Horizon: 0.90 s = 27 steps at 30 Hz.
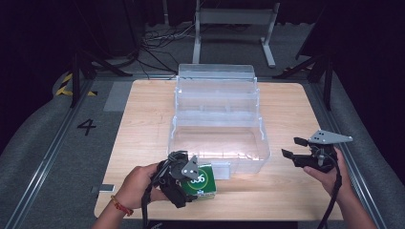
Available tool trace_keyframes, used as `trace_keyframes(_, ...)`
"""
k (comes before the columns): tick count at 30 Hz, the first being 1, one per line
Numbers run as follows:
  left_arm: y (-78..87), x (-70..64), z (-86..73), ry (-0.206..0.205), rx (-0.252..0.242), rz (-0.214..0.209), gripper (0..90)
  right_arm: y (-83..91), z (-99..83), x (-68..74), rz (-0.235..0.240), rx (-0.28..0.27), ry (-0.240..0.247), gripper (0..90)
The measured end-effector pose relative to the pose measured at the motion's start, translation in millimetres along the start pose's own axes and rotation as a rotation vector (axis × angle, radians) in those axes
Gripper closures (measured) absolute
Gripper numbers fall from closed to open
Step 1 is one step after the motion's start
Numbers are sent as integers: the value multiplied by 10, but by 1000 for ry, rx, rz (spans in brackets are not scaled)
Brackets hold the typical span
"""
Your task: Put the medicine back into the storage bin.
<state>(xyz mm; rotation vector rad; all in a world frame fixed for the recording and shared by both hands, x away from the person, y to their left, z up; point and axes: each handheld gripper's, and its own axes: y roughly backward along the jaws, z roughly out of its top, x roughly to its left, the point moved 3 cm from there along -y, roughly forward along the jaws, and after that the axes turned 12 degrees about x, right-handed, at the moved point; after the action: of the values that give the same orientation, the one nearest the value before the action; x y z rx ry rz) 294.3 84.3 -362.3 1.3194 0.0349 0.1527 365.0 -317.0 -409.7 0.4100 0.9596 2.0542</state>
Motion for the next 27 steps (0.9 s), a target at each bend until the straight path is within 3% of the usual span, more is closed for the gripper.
trace_keyframes(1, 69, 10, 21, -12, -12, 8, 162, -53, -105, -88, -9, 19, -11, 314)
trace_keyframes(5, 161, 54, 55, -22, -28, 29, 162, -143, -243, -220, -23, 42, -33, 313)
trace_keyframes(7, 207, 84, 69, -17, -43, 35, 162, -200, -324, -288, -14, 49, -50, 311)
trace_keyframes(10, 277, 163, 97, -41, -57, 53, 162, -266, -412, -340, -5, 62, -63, 308)
trace_keyframes(18, 414, 445, 170, -57, -92, 109, 162, -409, -537, -331, -11, 116, -44, 308)
trace_keyframes(27, 430, 725, 209, -87, -114, 129, 162, -463, -646, -362, -2, 138, -65, 308)
